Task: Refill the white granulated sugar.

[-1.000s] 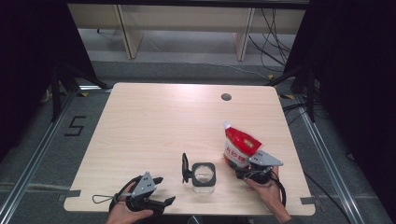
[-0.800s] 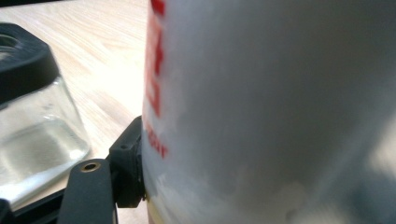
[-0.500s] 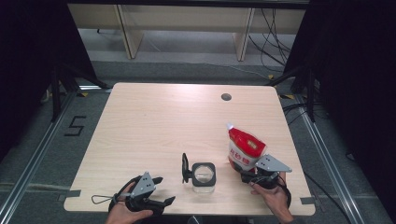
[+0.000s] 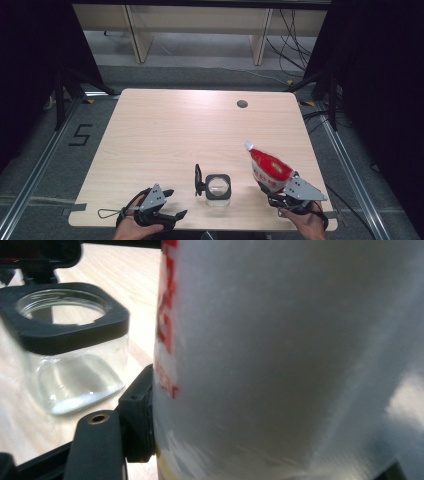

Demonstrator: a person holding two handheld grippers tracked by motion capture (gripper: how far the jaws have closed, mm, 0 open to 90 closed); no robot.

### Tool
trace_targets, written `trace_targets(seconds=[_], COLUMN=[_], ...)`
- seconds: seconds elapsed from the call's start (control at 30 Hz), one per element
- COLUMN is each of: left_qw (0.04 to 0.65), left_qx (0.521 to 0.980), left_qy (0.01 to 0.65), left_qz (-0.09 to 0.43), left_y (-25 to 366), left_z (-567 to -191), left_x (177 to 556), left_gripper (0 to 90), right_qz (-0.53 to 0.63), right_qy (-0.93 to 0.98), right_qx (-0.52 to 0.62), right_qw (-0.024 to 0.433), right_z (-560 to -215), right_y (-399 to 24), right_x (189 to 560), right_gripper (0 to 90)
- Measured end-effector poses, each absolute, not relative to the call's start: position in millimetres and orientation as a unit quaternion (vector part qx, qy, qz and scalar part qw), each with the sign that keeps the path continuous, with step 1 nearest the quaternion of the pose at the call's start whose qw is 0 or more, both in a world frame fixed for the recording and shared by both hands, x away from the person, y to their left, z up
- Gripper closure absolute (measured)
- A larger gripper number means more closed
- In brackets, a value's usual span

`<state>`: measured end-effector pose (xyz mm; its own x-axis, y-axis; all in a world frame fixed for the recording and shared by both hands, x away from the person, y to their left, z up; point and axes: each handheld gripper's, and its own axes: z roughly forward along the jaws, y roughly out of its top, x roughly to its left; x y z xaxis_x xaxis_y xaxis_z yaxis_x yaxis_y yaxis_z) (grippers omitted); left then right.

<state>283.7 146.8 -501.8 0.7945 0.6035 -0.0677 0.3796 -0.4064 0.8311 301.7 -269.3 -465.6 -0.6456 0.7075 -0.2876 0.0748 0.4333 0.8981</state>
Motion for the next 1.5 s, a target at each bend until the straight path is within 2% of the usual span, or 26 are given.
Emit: trace_targets(seconds=[0.4,0.5,0.57,0.7,0.87,0.97,1.1,1.5], left_qw=[0.452,0.471,0.451,0.468,0.454,0.462,0.459,0.460], left_qx=[0.833,0.820,0.833,0.822,0.831,0.826,0.829,0.830], left_qy=[0.294,0.303,0.294,0.301,0.294,0.300,0.295,0.287], left_qz=[0.125,0.121,0.127,0.120,0.127,0.121,0.126,0.127], left_y=[148,146,148,146,148,146,146,147], left_z=[-501,-502,-500,-502,-501,-501,-501,-501], left_x=[285,284,285,284,285,284,284,286], left_gripper=[20.0,20.0,20.0,20.1,20.0,20.0,20.0,20.0], right_qz=[0.417,0.388,0.367,0.312,0.251,0.225,0.154,0.084], right_qy=[0.797,0.804,0.808,0.818,0.819,0.820,0.808,0.797], right_qx=[0.195,0.173,0.161,0.124,0.083,0.077,0.002,-0.030], right_qw=[0.390,0.417,0.433,0.468,0.510,0.521,0.568,0.598], right_z=[-458,-457,-457,-456,-457,-459,-457,-465], right_y=[-265,-264,-261,-257,-250,-246,-241,-231], right_x=[273,268,263,259,255,252,252,248], right_gripper=[33.6,33.6,33.6,33.7,33.8,33.8,33.9,34.2])
